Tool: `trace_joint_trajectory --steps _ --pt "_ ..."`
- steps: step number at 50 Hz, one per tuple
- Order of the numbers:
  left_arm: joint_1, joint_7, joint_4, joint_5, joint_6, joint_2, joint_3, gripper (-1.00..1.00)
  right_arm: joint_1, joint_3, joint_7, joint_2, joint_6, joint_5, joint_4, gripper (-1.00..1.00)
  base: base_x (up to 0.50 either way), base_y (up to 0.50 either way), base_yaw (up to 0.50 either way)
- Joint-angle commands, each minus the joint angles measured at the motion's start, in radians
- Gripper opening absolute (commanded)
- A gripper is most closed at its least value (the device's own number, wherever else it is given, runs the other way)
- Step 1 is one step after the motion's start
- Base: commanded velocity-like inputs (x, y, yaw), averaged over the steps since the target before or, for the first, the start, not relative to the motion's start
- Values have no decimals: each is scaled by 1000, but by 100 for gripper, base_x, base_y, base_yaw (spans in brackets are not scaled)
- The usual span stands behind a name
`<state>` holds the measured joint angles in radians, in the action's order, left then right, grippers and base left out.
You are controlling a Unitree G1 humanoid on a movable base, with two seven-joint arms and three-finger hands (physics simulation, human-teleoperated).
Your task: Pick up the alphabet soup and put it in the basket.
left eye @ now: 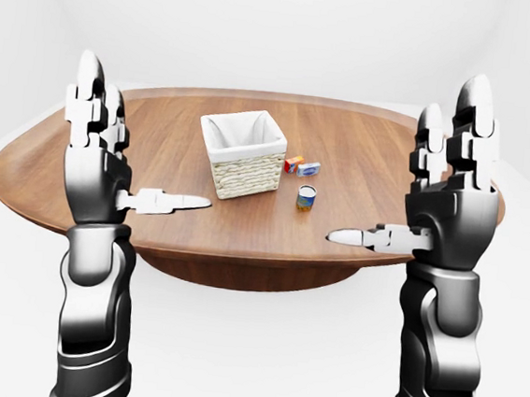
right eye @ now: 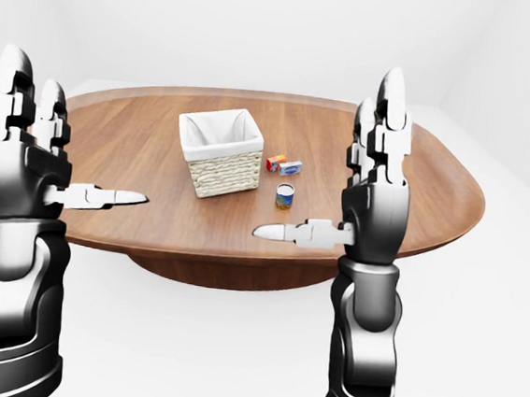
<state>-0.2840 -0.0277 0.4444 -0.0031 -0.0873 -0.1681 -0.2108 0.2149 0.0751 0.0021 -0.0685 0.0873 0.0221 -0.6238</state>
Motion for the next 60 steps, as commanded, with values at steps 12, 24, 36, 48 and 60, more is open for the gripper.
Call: trace_joint_trajectory --steps 12,24,36,48,60 --pt "8 -2 -21 42 0 8 15 100 -35 -33 36 27 0 -46 25 100 0 0 0" --pt "2 -5 23 24 0 10 10 100 -62 -53 47 26 0 -86 56 100 0 0 0" --pt "3 -7 23 22 0 8 11 100 -61 -51 52 30 0 -91 56 100 0 0 0" --pt "3 -7 37 19 0 10 12 100 -88 -83 66 36 0 -125 68 100 0 0 0" --pt "6 -3 22 34 0 10 21 100 -99 -80 65 43 0 -121 69 100 36 0 0"
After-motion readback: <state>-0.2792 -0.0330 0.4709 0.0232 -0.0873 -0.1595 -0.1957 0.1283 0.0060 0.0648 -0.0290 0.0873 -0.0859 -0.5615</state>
